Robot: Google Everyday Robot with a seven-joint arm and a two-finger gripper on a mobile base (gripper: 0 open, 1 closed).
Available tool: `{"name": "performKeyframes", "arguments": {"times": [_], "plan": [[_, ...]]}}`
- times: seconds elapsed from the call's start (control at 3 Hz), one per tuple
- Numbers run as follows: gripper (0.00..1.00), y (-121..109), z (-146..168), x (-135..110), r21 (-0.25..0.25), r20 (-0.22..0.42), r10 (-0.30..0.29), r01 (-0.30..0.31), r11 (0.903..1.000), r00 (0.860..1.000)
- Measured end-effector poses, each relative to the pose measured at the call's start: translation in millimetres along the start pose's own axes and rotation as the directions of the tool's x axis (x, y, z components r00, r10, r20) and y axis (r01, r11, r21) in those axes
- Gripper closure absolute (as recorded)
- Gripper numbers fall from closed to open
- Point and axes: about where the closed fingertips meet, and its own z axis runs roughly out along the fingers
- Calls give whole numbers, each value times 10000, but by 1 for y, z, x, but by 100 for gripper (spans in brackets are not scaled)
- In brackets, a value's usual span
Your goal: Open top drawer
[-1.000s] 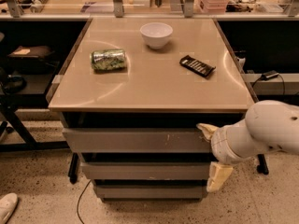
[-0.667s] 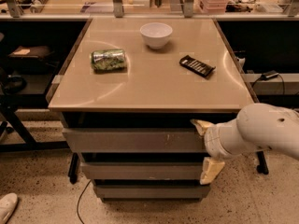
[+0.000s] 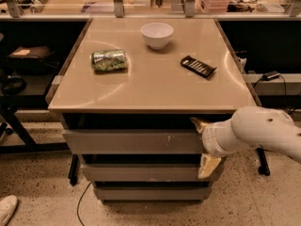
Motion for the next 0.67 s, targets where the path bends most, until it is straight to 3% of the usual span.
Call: {"name": "performKeyframes", "arguments": {"times": [0.33, 0.67], "plan": [[0, -1, 15, 18, -197, 0, 307, -306, 9993, 9995], [19, -1, 15, 19, -203, 3, 318, -317, 9993, 9995]]}}
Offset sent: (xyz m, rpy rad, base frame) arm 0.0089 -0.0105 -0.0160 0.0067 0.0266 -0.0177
